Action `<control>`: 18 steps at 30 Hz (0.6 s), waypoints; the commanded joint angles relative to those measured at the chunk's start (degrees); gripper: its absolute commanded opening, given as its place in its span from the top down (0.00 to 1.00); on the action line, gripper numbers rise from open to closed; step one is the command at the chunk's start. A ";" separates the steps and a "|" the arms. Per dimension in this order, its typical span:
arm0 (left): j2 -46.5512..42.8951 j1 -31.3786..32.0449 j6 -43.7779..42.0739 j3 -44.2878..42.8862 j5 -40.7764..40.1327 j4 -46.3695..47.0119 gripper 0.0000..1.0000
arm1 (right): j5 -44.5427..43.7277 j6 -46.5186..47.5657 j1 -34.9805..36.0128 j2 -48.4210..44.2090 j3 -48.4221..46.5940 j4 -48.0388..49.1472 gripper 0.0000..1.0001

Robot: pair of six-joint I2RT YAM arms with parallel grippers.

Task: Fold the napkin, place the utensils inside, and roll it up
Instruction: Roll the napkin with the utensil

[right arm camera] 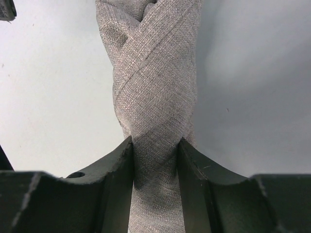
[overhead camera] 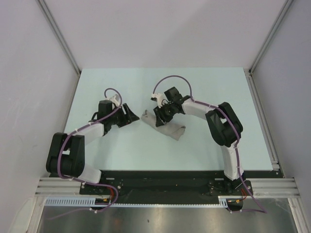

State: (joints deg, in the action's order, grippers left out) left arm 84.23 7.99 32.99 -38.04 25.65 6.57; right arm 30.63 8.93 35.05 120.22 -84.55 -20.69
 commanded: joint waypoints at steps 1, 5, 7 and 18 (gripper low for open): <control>-1.87 -0.17 -0.47 0.51 0.98 1.70 0.32 | 0.83 -0.32 -0.07 0.80 -1.32 -2.08 0.56; -3.10 -0.17 -0.56 -0.19 1.16 -0.06 0.30 | 1.01 -0.14 -0.07 -0.78 -1.40 -2.69 0.41; -4.76 -0.25 -0.91 -1.24 0.72 -2.08 0.28 | 1.27 -0.31 -0.07 -2.27 -1.40 -2.87 0.34; -16.88 -7.00 -4.60 -5.46 1.42 -13.59 0.11 | 0.76 -6.90 -2.17 -14.48 0.87 1.78 0.22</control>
State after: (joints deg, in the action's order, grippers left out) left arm 73.58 5.39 31.31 -40.64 25.82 -2.59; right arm 31.97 6.02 34.59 113.84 -84.66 -22.59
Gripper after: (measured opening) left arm 0.846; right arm 0.775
